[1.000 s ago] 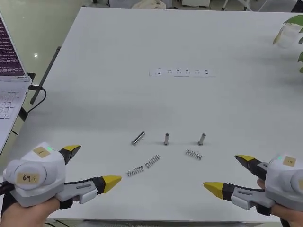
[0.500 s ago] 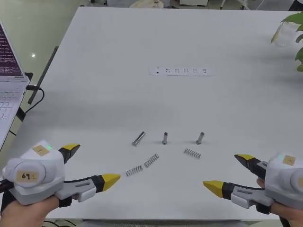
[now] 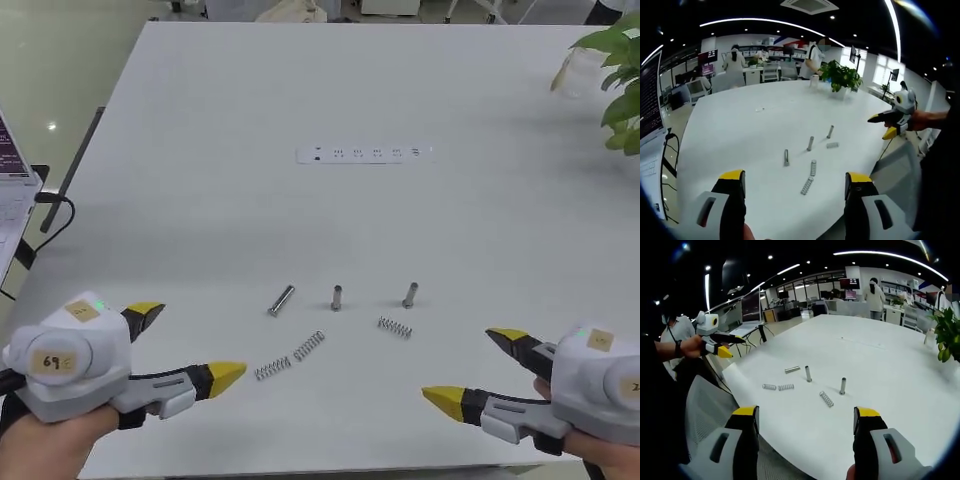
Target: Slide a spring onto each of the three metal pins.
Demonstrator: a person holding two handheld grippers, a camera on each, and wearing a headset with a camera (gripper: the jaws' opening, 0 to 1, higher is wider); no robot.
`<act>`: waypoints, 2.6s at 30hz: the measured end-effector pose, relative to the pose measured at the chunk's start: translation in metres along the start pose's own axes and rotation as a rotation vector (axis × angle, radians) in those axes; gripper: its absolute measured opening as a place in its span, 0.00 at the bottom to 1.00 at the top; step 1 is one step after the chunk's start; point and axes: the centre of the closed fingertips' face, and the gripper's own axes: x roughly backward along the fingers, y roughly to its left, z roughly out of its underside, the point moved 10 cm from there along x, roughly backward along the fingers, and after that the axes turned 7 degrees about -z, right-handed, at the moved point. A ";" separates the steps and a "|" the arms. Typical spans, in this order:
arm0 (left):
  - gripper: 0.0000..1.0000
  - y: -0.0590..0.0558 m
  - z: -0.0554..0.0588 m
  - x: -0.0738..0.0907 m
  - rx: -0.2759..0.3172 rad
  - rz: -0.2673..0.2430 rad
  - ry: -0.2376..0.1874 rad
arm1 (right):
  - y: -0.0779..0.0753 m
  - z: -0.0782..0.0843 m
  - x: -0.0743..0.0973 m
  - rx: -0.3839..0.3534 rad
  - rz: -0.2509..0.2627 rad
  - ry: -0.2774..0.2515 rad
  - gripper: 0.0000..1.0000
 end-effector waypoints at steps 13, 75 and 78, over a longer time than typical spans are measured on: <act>0.75 0.006 -0.010 -0.023 -0.025 0.024 0.011 | 0.000 -0.003 -0.002 0.006 -0.006 0.007 0.75; 0.60 0.015 -0.013 -0.180 -0.025 0.130 0.163 | -0.007 0.001 -0.002 -0.031 0.011 0.027 0.73; 0.58 0.016 -0.010 -0.186 -0.019 0.128 0.177 | -0.007 0.002 -0.002 -0.033 0.013 0.032 0.73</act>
